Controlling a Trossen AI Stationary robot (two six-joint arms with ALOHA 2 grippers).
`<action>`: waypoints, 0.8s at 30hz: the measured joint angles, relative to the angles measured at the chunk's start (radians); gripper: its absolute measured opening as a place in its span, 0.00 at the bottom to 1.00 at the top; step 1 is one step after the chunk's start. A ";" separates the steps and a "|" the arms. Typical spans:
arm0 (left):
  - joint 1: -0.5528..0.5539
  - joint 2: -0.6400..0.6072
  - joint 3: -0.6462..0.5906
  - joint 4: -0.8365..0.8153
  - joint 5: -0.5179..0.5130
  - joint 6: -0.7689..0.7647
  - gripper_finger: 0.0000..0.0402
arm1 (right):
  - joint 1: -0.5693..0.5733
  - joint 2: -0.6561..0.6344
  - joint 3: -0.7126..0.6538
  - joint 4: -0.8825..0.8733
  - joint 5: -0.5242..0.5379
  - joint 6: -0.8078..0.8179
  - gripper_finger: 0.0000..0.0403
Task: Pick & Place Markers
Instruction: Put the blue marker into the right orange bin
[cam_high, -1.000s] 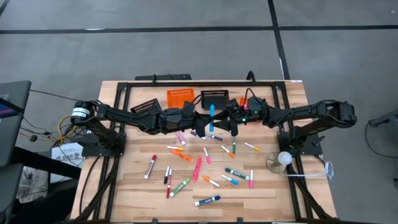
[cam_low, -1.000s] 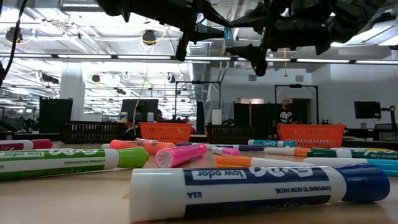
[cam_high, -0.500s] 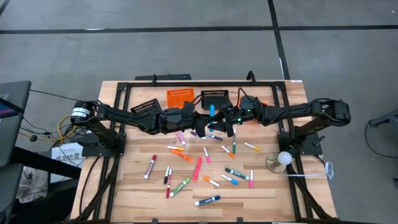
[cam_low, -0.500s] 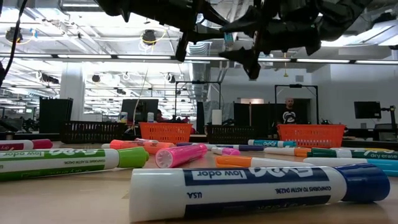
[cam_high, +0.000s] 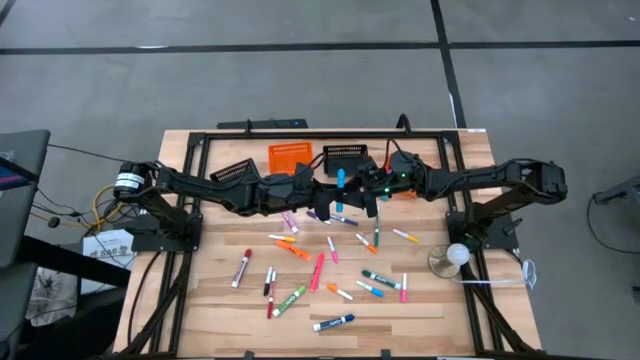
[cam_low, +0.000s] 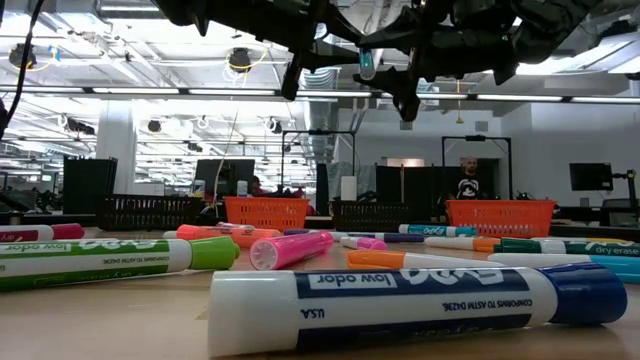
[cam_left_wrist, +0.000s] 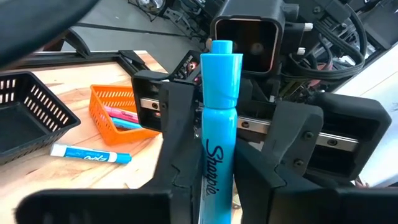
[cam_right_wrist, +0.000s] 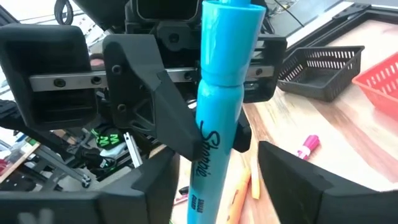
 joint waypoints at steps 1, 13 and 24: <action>0.000 0.000 0.000 0.000 0.000 0.000 0.18 | 0.000 0.000 0.000 0.000 0.000 0.000 0.47; 0.000 0.000 -0.001 -0.004 -0.003 0.008 0.19 | -0.002 0.000 0.000 0.000 -0.017 -0.001 0.13; 0.000 0.000 -0.001 -0.004 0.001 -0.003 0.22 | -0.012 0.000 0.000 -0.016 -0.027 -0.003 0.13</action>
